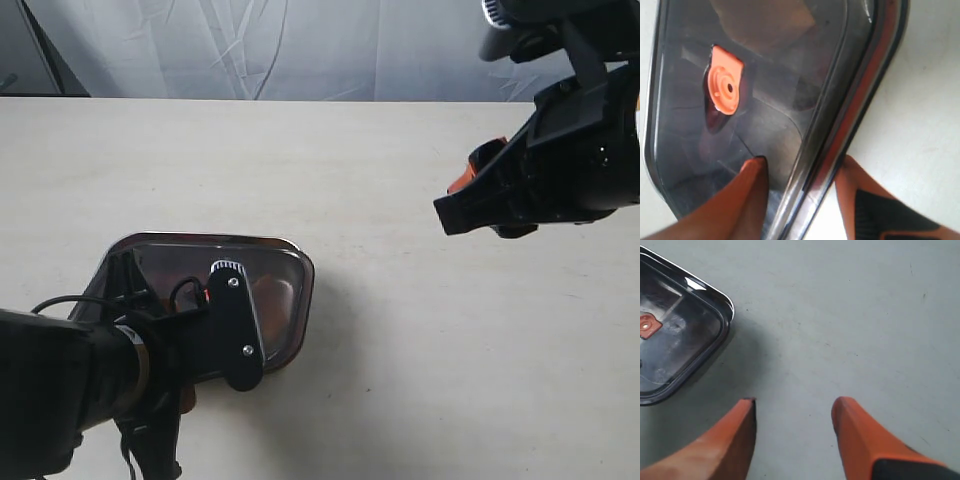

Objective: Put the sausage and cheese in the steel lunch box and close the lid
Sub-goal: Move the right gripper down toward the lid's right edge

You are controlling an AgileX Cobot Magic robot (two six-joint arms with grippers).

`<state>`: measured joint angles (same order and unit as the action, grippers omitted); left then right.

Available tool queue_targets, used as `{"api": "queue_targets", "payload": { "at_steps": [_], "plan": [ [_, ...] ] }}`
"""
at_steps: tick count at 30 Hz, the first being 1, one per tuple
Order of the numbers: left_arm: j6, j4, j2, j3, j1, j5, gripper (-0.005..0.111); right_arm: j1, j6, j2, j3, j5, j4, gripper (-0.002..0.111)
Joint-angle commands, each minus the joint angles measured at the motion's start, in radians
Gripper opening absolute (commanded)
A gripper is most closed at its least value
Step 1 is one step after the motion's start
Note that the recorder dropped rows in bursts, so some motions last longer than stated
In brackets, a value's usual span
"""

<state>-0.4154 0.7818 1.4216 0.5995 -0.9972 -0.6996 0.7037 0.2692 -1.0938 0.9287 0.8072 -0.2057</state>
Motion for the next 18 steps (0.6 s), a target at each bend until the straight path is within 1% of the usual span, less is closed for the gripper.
{"api": "queue_targets", "payload": {
  "at_steps": [1,7,13,15,18],
  "plan": [
    [-0.003,-0.004,0.0,-0.003,-0.002,-0.002,0.043,-0.006,-0.001,0.008,-0.01,-0.013,0.013,0.049],
    [-0.003,0.026,0.0,-0.003,-0.002,-0.002,0.043,-0.006,-0.02,0.008,-0.01,0.012,0.064,0.049],
    [-0.003,0.02,0.0,-0.003,-0.002,-0.002,0.043,-0.006,-0.038,0.006,-0.01,0.052,0.107,0.049],
    [-0.003,0.02,0.0,-0.003,-0.002,-0.002,0.043,-0.006,-0.066,-0.003,-0.022,0.086,0.155,0.049],
    [-0.003,0.025,0.0,-0.003,-0.002,0.002,0.043,-0.006,-0.152,-0.023,-0.092,0.068,0.28,0.048]
  ]
}}
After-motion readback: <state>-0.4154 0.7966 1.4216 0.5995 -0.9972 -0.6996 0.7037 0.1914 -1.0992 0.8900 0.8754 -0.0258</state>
